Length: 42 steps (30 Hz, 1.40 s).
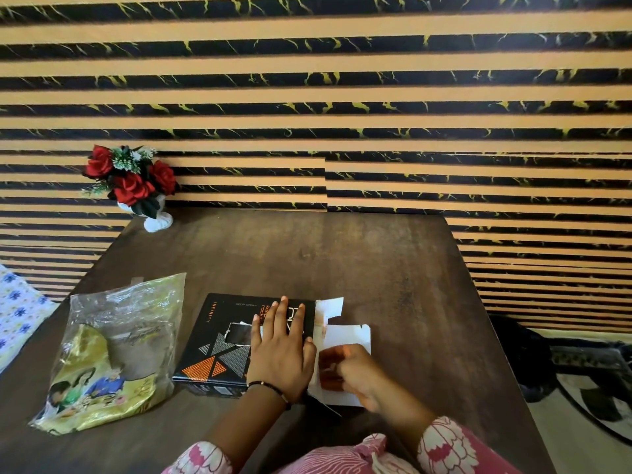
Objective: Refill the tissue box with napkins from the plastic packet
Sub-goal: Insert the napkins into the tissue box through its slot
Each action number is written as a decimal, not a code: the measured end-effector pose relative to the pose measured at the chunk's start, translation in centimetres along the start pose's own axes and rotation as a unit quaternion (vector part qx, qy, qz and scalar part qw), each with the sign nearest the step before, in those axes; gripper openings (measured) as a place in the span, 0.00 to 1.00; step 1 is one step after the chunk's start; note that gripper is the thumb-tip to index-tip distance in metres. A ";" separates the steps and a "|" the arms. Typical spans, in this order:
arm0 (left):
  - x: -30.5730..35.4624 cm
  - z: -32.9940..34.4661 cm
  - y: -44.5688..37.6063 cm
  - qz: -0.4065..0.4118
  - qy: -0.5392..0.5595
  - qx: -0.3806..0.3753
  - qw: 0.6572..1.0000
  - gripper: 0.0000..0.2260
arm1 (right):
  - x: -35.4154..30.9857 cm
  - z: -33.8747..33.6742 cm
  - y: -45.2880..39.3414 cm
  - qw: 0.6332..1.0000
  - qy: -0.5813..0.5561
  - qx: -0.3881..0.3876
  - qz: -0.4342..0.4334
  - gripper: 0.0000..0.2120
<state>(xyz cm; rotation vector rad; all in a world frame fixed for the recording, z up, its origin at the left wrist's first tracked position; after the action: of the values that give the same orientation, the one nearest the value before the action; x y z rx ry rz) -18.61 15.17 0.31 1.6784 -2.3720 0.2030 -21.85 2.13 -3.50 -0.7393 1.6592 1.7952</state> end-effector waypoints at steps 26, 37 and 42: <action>-0.2 0.2 -0.1 -0.006 0.004 0.000 1.000 0.33 | -2.5 -1.3 -1.2 0.980 0.048 0.145 -0.130 0.18; -0.2 0.1 -0.3 -0.011 -0.020 -0.014 1.000 0.34 | -0.8 0.3 -0.9 0.969 0.173 0.101 -0.146 0.23; -0.2 0.2 -0.2 0.012 -0.029 -0.018 0.999 0.27 | -0.3 0.5 -0.4 0.961 0.219 0.065 -0.154 0.31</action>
<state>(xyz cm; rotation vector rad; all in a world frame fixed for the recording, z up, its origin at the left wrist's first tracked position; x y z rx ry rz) -18.42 15.23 0.03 1.6635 -2.4236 0.1171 -21.36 2.59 -3.50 -1.3265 1.7910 1.3536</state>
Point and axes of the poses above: each hand's wrist, its own y-axis away from the middle knuckle, its own z-axis out of the palm, x = y × z, the point moved 2 cm from there along -y, towards the middle knuckle, and after that the axes turned 4 degrees about -x, right-handed, at the moved point
